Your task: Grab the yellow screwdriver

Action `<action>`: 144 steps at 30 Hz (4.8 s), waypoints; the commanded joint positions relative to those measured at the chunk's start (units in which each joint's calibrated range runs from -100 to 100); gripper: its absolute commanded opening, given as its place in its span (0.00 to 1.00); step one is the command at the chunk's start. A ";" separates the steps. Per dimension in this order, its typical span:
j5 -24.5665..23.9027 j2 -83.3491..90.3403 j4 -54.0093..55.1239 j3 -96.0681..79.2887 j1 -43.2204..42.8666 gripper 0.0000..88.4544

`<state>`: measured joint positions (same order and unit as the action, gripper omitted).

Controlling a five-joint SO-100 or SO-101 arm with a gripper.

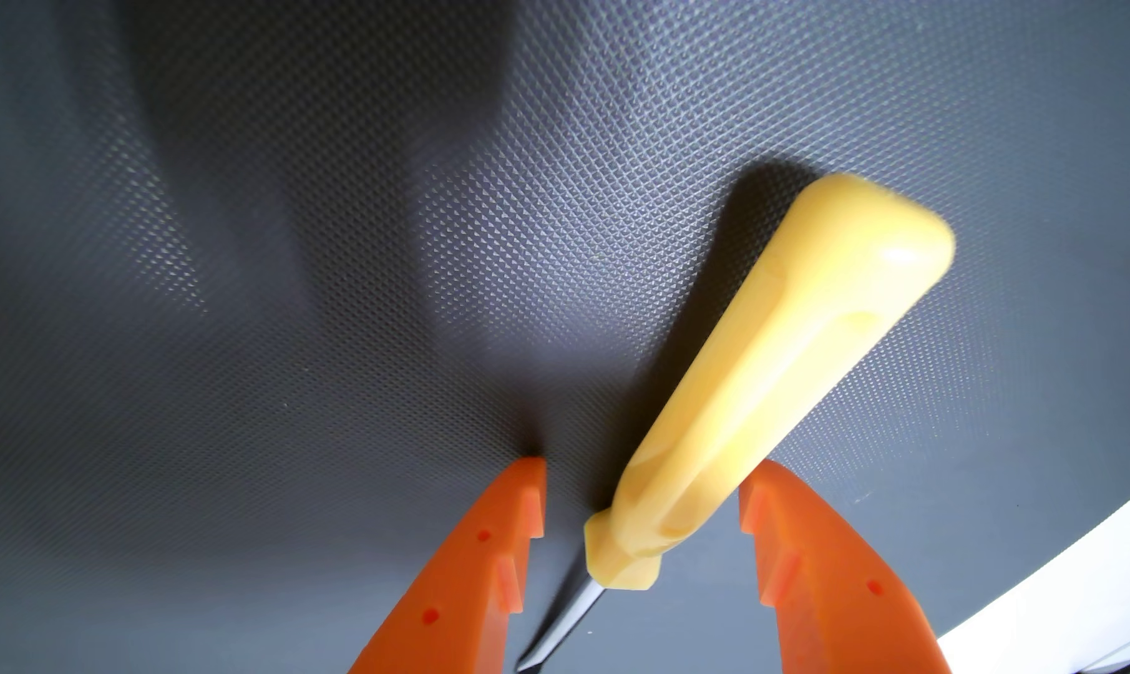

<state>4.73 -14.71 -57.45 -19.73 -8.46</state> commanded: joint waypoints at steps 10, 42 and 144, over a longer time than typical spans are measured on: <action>0.37 0.31 -1.26 -1.21 0.32 0.20; 0.00 0.31 -0.75 -0.49 -0.10 0.04; 0.53 23.33 -20.30 2.03 -0.85 0.01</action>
<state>5.26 6.06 -76.37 -20.72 -10.11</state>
